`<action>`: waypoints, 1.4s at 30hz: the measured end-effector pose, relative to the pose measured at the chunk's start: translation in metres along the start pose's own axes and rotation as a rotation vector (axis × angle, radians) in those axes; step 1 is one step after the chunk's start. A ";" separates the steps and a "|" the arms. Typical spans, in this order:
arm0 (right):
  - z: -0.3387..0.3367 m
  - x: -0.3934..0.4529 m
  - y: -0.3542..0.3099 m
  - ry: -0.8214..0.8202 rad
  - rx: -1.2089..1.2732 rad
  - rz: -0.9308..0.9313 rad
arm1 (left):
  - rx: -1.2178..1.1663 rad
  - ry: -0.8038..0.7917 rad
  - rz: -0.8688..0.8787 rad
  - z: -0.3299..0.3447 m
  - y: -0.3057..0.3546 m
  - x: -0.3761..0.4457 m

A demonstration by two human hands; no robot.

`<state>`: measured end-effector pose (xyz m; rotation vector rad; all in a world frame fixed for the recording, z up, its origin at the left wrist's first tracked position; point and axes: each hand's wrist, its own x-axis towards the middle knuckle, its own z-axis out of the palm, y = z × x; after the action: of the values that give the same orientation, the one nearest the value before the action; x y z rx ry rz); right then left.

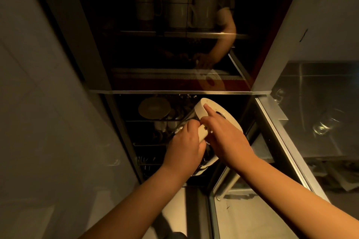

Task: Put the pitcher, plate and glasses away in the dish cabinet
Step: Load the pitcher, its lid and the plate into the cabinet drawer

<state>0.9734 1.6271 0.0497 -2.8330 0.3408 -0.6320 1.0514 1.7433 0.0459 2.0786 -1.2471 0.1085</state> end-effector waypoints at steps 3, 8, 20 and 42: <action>-0.004 0.007 0.002 -0.013 -0.053 -0.033 | -0.013 0.014 -0.006 0.007 -0.002 0.005; -0.001 0.010 0.007 -0.025 -0.066 -0.086 | -0.059 -0.005 -0.006 0.018 -0.012 0.007; 0.020 0.025 0.018 -0.081 -0.121 -0.037 | -0.040 -0.021 0.030 0.039 -0.039 0.023; 0.041 0.038 0.034 -0.108 -0.219 -0.121 | -0.177 -0.003 -0.067 0.074 -0.065 0.029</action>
<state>1.0185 1.5908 0.0193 -3.1015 0.2338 -0.4888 1.0994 1.6961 -0.0315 1.9654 -1.1448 -0.0346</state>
